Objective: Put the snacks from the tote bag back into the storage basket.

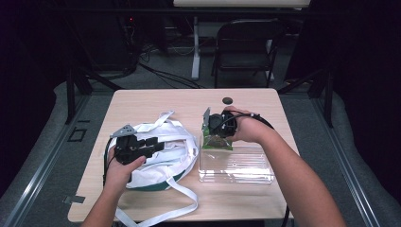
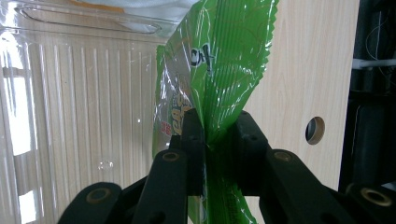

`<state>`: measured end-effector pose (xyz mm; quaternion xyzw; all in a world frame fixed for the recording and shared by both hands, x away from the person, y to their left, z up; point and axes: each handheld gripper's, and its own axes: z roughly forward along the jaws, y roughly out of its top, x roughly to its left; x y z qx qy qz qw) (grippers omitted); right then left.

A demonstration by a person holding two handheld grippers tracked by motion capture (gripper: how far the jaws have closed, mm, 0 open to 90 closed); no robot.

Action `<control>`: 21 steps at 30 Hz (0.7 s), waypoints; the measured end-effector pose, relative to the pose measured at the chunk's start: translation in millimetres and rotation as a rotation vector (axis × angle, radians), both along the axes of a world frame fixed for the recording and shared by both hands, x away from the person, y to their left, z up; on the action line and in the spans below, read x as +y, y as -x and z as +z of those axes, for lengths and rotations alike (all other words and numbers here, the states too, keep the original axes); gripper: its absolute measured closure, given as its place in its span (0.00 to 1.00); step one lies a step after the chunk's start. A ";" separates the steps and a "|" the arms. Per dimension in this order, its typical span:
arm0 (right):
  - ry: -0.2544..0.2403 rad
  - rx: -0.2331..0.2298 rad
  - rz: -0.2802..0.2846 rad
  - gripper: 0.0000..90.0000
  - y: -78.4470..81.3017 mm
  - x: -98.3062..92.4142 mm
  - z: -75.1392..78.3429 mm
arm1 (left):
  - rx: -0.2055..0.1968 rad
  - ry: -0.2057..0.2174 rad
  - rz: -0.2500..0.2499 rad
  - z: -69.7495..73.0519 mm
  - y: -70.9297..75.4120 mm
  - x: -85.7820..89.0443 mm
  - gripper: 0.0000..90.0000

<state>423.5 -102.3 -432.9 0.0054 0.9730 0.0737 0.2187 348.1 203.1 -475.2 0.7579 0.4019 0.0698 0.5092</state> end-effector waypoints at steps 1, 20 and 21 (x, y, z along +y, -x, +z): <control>0.001 0.000 0.002 0.85 -0.1 0.4 -0.3 | 0.001 -0.001 0.000 0.1 0.1 0.1 0.62; 0.016 0.013 0.014 0.84 -4.3 4.1 -8.9 | 0.001 0.002 0.006 -0.3 0.1 1.2 0.62; 0.016 0.013 0.014 0.84 -4.3 4.1 -8.9 | 0.000 0.002 0.006 -0.3 0.0 1.3 0.62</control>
